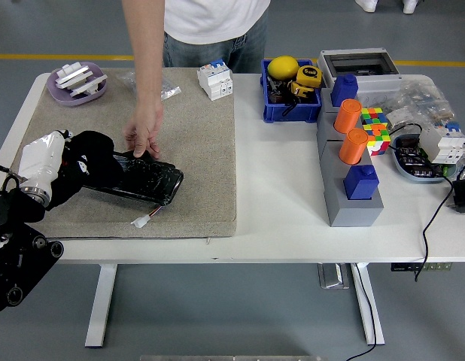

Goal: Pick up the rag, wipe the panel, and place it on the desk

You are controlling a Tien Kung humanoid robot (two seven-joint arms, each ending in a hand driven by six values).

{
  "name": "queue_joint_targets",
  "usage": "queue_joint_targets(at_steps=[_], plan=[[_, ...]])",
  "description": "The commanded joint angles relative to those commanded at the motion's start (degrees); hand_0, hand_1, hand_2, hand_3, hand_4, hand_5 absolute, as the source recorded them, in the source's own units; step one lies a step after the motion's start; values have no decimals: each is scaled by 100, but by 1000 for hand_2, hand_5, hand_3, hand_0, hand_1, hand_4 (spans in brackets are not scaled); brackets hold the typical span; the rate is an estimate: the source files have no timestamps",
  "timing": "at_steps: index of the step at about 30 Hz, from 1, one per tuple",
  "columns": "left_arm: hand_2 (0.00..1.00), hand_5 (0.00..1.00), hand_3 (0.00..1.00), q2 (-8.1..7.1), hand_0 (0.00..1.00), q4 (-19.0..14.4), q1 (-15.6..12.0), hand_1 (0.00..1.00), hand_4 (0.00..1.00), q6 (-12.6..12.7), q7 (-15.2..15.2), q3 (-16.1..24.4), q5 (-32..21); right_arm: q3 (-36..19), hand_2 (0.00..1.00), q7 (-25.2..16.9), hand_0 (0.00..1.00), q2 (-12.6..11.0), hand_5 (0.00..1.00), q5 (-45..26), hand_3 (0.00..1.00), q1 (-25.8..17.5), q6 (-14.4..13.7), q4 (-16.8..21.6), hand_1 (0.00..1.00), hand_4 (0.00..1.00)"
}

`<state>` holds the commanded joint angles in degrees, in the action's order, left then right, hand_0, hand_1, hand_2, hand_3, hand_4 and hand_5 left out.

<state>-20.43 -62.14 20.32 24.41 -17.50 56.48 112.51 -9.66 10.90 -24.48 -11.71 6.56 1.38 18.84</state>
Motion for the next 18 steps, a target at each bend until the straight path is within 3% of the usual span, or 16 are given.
queue_joint_targets(at_steps=[18], plan=[[528,2,490,137,213,-1307,-114,161,69,-81,-391,-1078,109,31,695,1,748,-19,525,-46,640,1,10,-24,630,998]])
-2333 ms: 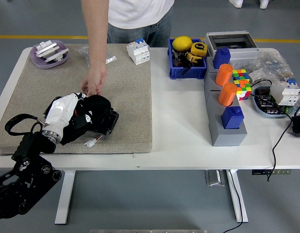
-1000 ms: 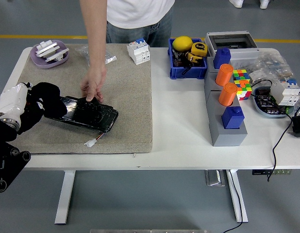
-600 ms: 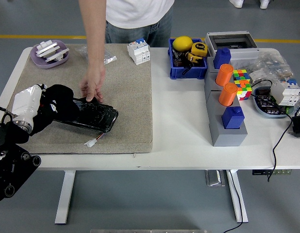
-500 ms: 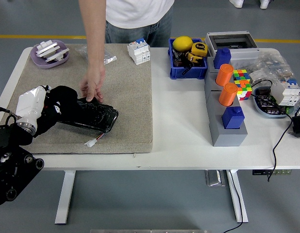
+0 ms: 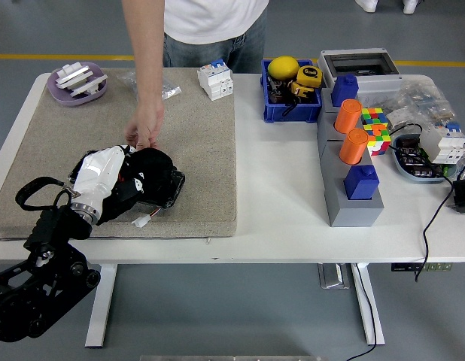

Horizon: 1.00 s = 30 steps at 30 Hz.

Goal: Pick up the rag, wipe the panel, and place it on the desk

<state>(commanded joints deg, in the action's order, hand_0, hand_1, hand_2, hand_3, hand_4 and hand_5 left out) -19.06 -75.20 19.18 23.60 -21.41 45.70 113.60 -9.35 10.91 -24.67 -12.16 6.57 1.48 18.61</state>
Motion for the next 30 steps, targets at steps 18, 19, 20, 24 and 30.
queue_joint_targets(at_steps=[18,19,20,24,30], plan=[[528,2,490,90,214,-104,-14,162,75,41,-65,-160,23,44,695,0,748,0,522,-38,641,7,6,-7,629,998],[528,2,490,95,214,-81,-15,162,75,47,-65,-124,30,55,695,4,748,-3,522,-37,641,7,11,-6,629,998],[528,2,490,99,214,-51,-15,162,75,52,-63,-92,36,52,695,4,748,-4,522,-42,641,5,9,-8,629,998],[528,2,490,85,215,159,-26,162,76,82,-34,78,43,39,695,6,748,-6,522,-19,640,4,11,-1,629,998],[525,2,489,88,214,534,-23,162,76,189,73,421,45,25,695,11,748,-4,522,-10,640,-7,16,0,629,998]])
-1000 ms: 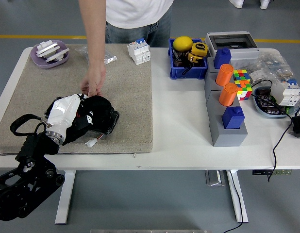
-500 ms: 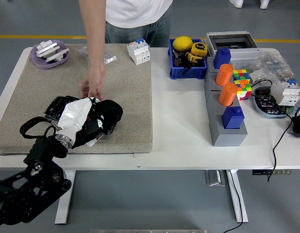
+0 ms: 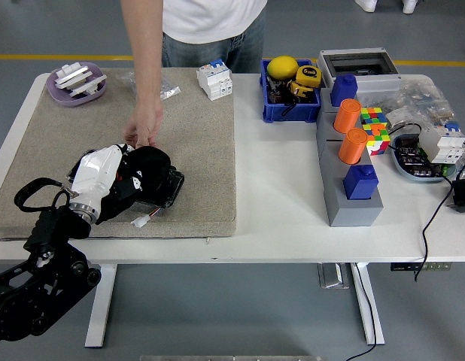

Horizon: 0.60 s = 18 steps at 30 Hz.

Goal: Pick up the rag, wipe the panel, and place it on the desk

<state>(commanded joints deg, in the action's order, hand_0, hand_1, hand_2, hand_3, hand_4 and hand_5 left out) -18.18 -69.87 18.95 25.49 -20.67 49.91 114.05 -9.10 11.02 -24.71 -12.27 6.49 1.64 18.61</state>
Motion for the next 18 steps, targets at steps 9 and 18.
queue_joint_targets(at_steps=[9,18], plan=[[524,2,485,-91,214,729,51,160,70,55,84,495,-7,10,695,10,748,-2,520,3,641,7,7,5,629,998],[524,2,489,-208,214,1168,95,162,82,92,109,1017,64,19,695,14,749,-5,523,-2,643,-3,15,10,629,998]])
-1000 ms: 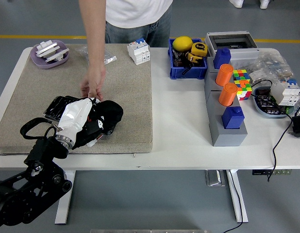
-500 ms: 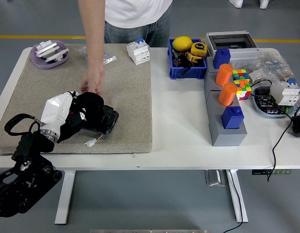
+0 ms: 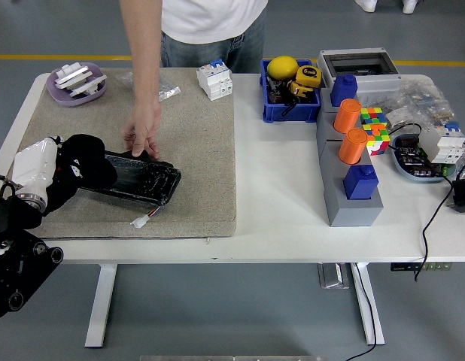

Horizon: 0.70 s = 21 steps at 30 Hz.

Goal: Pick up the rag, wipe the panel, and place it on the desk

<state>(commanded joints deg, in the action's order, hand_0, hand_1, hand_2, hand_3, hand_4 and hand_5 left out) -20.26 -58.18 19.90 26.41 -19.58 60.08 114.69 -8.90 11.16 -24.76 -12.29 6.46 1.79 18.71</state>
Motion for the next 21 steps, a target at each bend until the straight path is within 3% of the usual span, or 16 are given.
queue_joint_targets(at_steps=[8,21], plan=[[522,2,487,-100,213,292,78,162,82,26,55,174,-48,9,695,1,748,2,523,2,643,-1,3,11,628,998],[519,2,483,-107,213,367,133,161,76,70,97,202,-39,-15,695,0,750,13,525,25,645,10,10,27,628,998]])
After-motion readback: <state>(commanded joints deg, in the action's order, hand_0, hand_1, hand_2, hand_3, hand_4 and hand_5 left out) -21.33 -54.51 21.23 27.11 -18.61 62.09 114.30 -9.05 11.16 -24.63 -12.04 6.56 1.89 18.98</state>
